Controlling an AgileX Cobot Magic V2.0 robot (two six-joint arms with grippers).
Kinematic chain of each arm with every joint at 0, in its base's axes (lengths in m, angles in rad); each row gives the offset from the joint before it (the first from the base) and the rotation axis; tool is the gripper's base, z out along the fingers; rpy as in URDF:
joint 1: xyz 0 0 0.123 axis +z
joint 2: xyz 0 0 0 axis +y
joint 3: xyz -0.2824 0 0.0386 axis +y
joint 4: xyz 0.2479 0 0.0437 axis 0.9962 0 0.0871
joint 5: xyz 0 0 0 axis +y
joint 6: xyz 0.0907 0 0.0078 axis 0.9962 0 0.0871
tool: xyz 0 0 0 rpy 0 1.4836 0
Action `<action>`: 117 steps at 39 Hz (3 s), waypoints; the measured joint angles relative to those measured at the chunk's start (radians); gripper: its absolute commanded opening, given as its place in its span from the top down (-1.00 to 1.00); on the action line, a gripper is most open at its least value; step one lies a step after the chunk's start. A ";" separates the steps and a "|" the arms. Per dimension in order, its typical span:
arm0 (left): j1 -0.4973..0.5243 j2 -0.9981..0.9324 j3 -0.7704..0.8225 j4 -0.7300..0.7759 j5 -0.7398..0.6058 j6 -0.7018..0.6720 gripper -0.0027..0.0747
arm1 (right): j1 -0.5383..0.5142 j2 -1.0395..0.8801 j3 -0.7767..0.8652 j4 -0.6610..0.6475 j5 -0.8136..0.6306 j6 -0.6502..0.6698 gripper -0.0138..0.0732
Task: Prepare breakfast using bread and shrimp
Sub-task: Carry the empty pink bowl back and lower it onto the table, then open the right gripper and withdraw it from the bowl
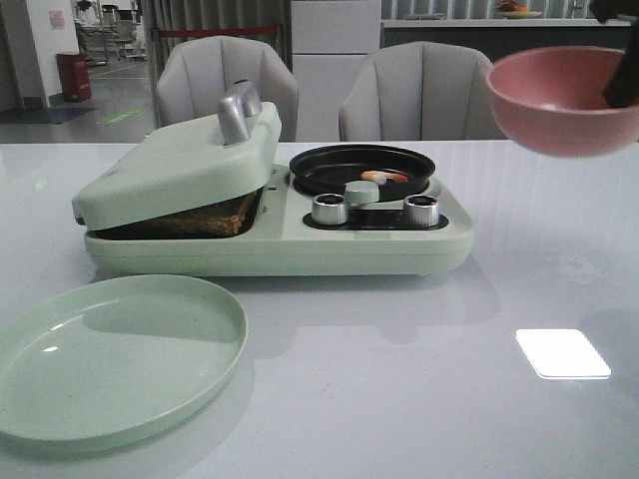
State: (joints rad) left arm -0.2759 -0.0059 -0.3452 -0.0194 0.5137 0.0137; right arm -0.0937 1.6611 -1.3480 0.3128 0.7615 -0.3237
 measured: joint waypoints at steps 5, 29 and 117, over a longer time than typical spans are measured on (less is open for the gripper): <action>0.000 0.000 0.000 0.000 0.000 0.000 0.64 | 0.000 0.007 0.070 -0.047 0.005 0.074 0.36; 0.000 0.000 0.000 0.000 0.000 0.000 0.64 | 0.000 0.135 0.178 0.020 -0.100 0.096 -0.07; 0.000 0.000 0.000 0.000 0.000 0.000 0.64 | 0.348 -1.639 1.149 -0.026 -0.449 0.062 0.37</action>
State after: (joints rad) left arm -0.2759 -0.0059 -0.3452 -0.0194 0.5137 0.0137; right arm 0.2538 0.0225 -0.1987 0.2865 0.3124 -0.2621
